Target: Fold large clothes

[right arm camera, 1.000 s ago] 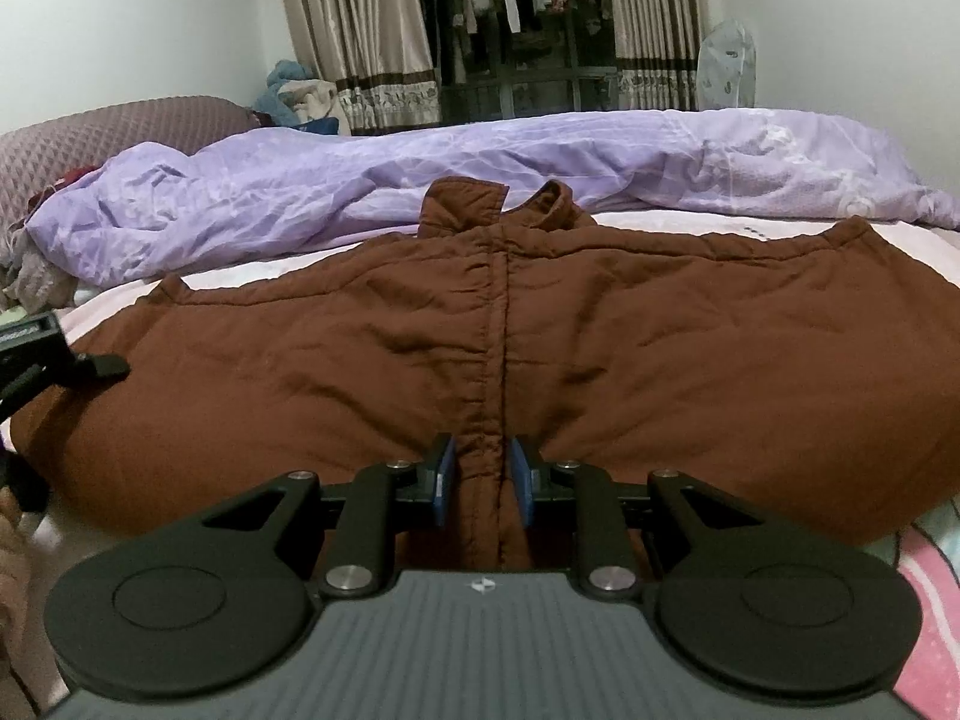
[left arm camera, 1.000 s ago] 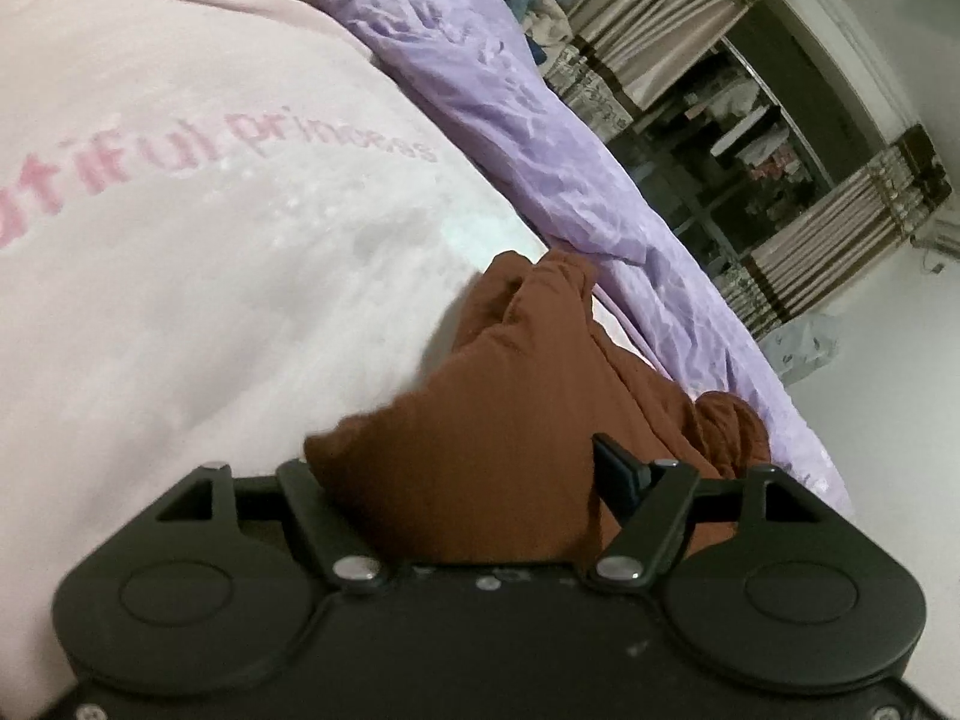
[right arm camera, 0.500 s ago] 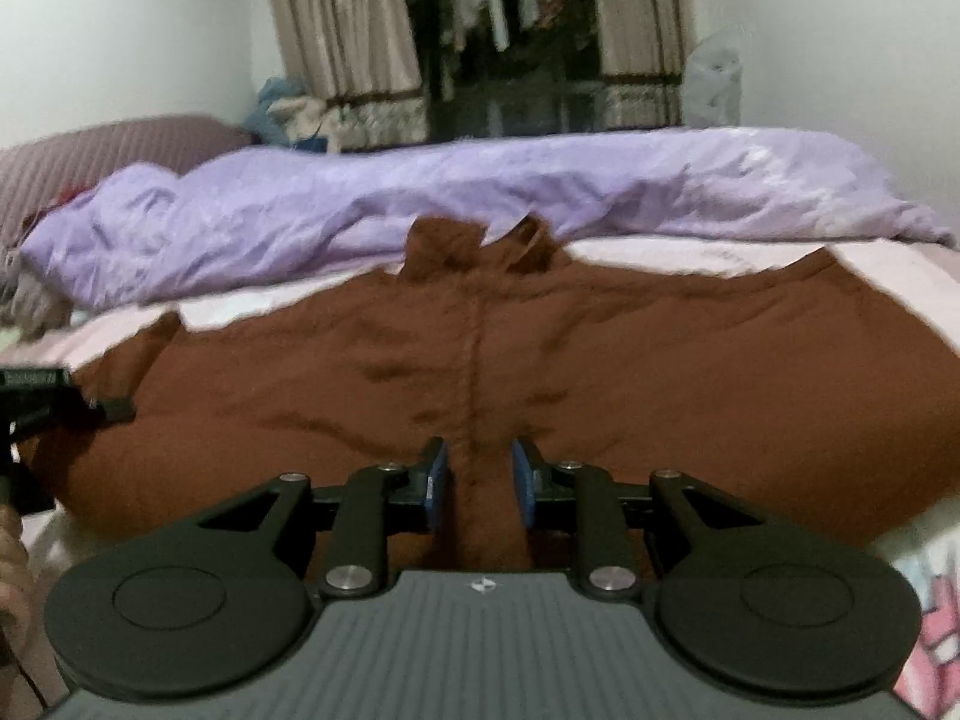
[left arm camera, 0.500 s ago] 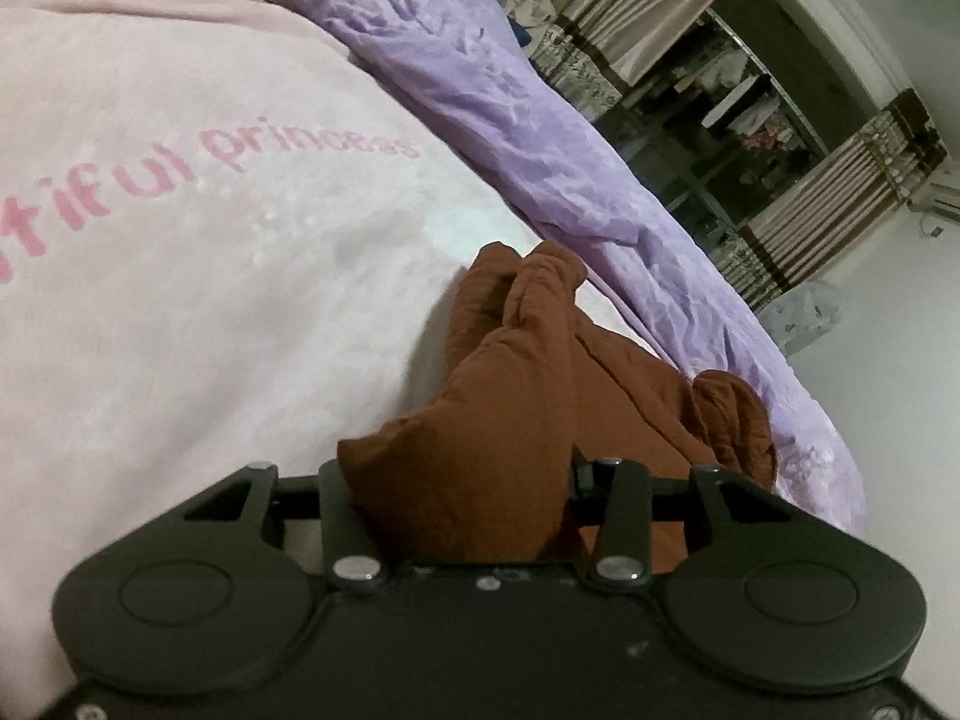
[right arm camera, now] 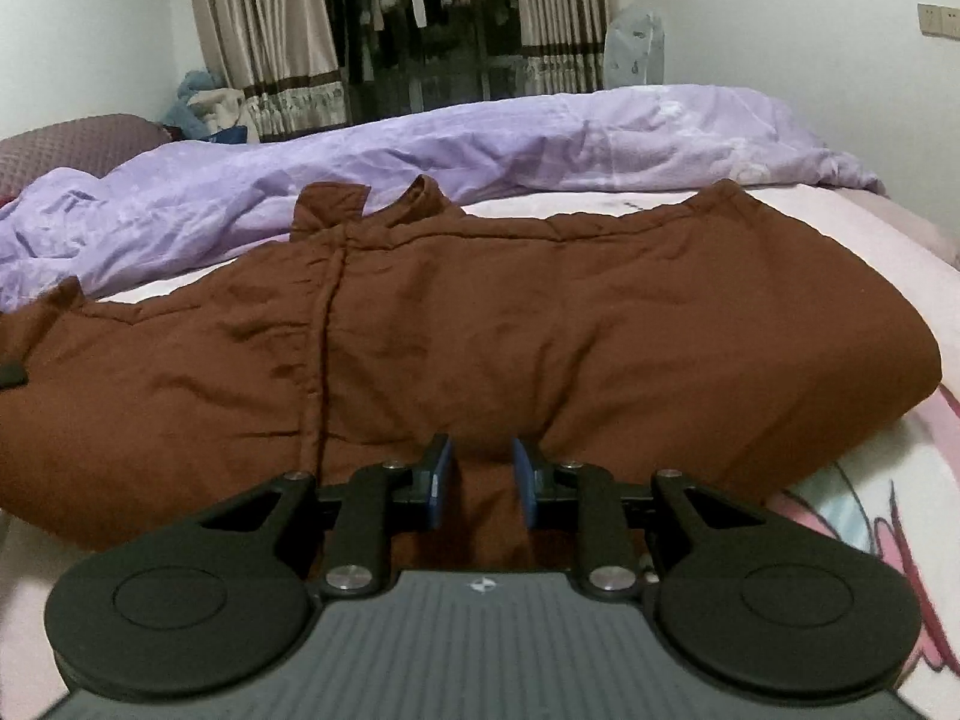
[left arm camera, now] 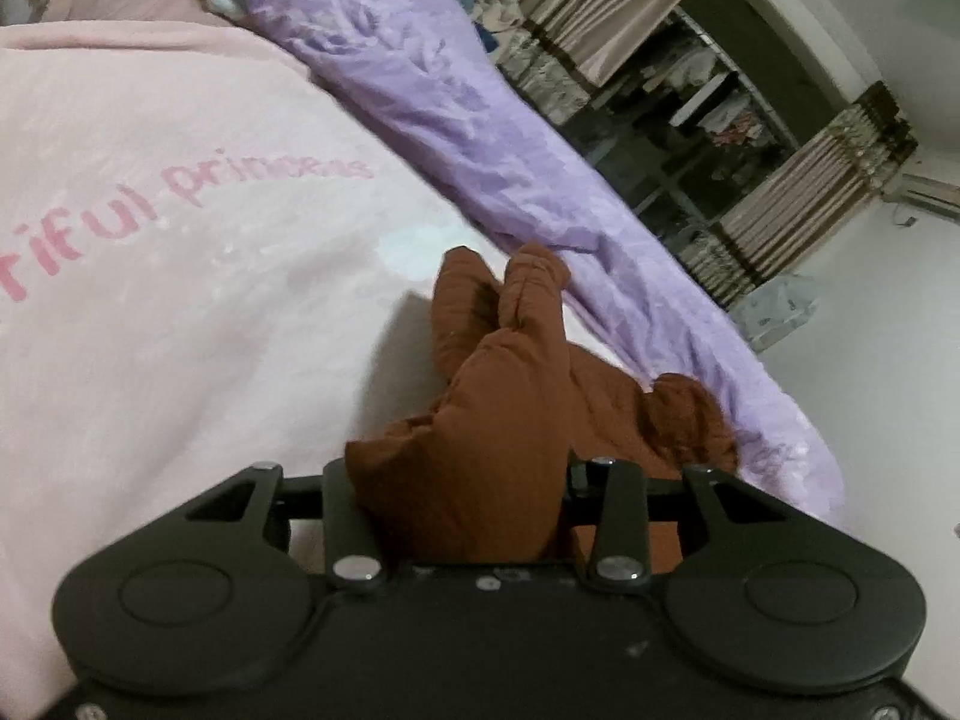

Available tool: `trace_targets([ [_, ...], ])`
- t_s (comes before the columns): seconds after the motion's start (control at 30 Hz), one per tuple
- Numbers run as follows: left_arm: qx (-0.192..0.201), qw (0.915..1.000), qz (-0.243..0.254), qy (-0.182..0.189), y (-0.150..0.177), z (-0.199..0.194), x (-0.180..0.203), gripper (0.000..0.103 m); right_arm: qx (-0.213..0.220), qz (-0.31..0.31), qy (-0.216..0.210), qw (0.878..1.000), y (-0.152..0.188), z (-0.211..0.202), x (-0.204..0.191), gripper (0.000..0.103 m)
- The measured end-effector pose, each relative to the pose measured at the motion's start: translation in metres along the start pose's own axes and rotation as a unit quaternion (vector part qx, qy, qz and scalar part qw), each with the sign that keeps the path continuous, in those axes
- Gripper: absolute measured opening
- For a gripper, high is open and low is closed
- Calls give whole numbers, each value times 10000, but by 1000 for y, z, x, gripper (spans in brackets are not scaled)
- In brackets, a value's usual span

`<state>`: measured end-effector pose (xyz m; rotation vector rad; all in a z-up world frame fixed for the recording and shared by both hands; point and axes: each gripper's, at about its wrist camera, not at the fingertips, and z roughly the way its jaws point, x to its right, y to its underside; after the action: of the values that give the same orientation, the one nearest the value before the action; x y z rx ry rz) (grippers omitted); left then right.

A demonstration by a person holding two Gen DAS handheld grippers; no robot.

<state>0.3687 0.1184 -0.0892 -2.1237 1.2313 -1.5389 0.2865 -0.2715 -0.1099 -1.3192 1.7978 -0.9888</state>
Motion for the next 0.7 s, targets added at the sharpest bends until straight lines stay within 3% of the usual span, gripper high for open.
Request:
trace_targets([
  [0.27,81,9955,-50,945,-8,-12,55,32,-85,298,-323,9990,-8,-3,13,30],
  [0.4,72,9891,369,1421,-1,-12,113,31,-5,809,-490,9955,-19,-15,41,30],
  [0.57,-350,9749,906,2003,27,11,193,28,487,574,-3,9972,-35,-36,78,36],
  [0.7,-779,9605,1296,2337,65,35,245,26,683,1012,262,9922,-40,-48,128,38],
])
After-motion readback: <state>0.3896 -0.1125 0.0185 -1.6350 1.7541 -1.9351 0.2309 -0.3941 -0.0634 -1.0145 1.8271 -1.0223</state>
